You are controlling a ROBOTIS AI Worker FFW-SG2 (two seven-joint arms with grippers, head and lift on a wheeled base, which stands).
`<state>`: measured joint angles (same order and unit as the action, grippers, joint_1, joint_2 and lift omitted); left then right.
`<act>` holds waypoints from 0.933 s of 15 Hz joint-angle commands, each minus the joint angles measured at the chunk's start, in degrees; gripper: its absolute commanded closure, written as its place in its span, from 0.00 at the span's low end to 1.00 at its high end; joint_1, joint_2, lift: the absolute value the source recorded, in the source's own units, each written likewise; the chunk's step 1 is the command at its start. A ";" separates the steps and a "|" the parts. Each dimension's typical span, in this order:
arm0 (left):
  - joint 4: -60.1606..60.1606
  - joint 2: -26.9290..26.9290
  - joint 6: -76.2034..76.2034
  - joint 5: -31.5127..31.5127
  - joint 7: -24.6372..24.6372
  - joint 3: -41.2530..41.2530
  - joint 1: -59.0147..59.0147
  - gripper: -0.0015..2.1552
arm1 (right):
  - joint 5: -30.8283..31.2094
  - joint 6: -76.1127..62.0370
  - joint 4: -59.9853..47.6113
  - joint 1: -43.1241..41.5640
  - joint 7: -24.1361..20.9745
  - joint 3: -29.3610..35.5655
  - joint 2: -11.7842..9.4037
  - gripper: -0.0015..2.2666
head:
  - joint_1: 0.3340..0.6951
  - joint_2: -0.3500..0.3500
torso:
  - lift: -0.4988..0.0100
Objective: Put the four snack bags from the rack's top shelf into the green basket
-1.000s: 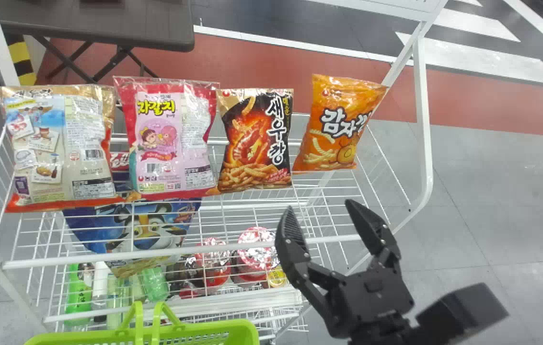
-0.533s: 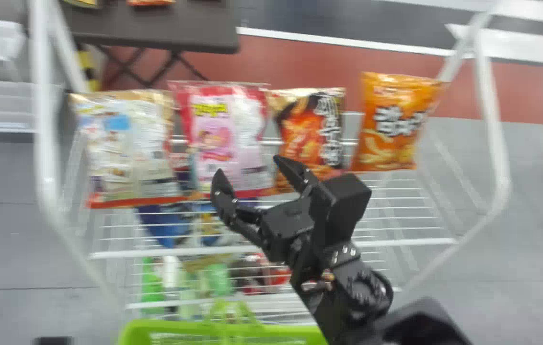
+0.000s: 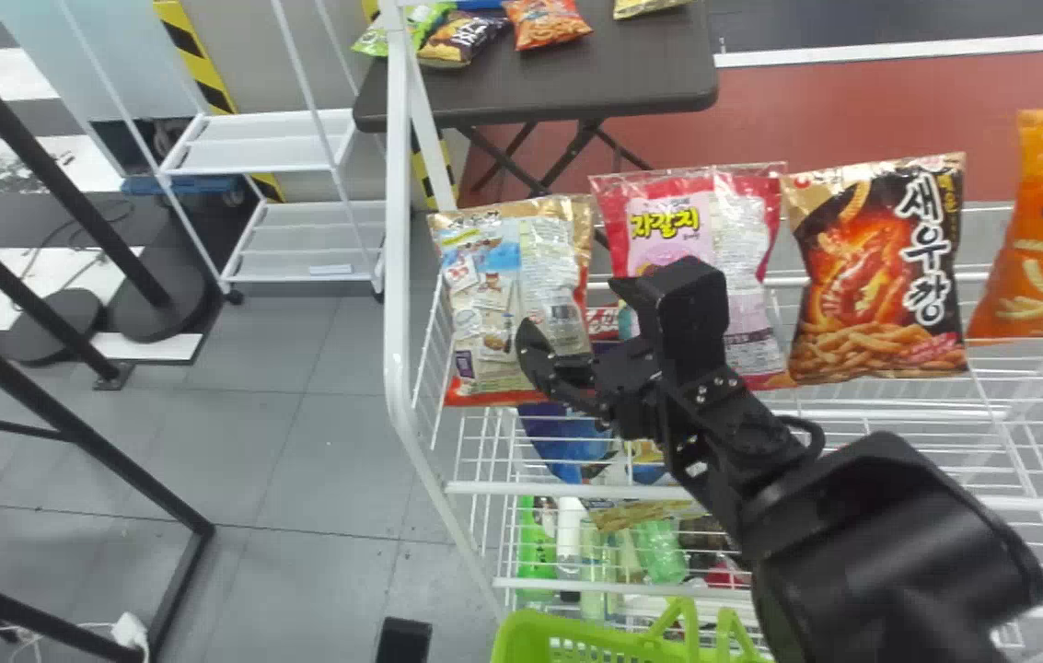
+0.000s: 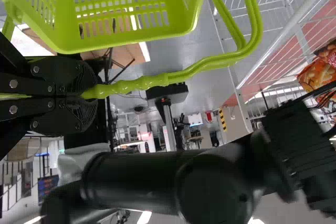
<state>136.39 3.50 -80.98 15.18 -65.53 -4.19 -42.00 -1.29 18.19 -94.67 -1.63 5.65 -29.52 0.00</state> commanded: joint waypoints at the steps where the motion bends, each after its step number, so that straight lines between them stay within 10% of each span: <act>1: -0.33 0.20 1.04 0.29 -0.12 -0.03 0.08 1.00 | -1.53 0.06 5.64 -5.66 1.12 -0.37 0.05 0.09 | 1.00 0.80 | 0.98; 4: -1.30 0.81 1.74 0.90 -0.21 -0.12 0.43 1.00 | -5.04 0.93 11.97 -12.61 3.58 -1.07 0.05 0.14 | 1.00 0.80 | 0.98; 10: -2.53 0.99 1.92 1.43 0.06 -0.21 2.27 1.00 | -5.13 5.68 15.22 -17.71 10.35 -1.33 0.05 0.91 | 1.00 0.82 | 0.98; 14: -2.79 1.25 1.92 1.52 0.32 -0.47 2.71 1.00 | -5.83 4.27 14.17 -16.48 12.10 -1.24 0.05 0.95 | 1.00 0.83 | 0.98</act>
<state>133.73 4.70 -79.06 16.70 -65.18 -4.55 -39.43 -6.89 22.95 -79.78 -18.84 17.60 -30.89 0.00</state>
